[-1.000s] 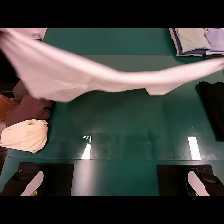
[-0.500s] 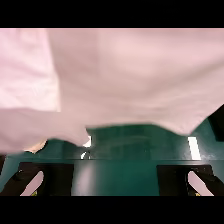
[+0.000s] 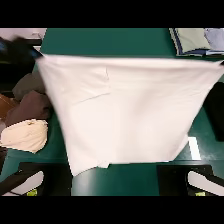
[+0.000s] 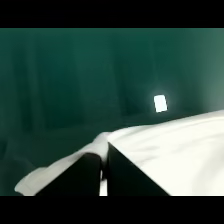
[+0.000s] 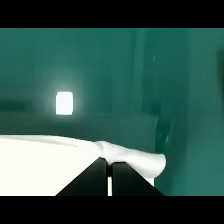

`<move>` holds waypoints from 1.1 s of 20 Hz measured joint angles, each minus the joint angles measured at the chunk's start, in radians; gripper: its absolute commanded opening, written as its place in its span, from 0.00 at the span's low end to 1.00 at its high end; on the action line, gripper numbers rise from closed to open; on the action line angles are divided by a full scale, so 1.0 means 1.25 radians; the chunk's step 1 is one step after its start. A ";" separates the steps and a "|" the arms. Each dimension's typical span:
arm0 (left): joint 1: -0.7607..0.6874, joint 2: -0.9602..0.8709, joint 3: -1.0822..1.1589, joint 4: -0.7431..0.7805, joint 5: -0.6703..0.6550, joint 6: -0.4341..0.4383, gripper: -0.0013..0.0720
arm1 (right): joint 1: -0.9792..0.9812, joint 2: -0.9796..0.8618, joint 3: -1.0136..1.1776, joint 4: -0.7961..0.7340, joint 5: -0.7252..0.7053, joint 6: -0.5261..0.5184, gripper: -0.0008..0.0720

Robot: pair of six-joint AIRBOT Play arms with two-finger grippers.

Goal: Fold the shirts.

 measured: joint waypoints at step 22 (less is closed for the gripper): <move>-0.029 -0.464 0.139 0.059 0.047 0.072 0.06 | 0.067 -0.378 -0.011 -0.004 -0.216 -0.021 0.03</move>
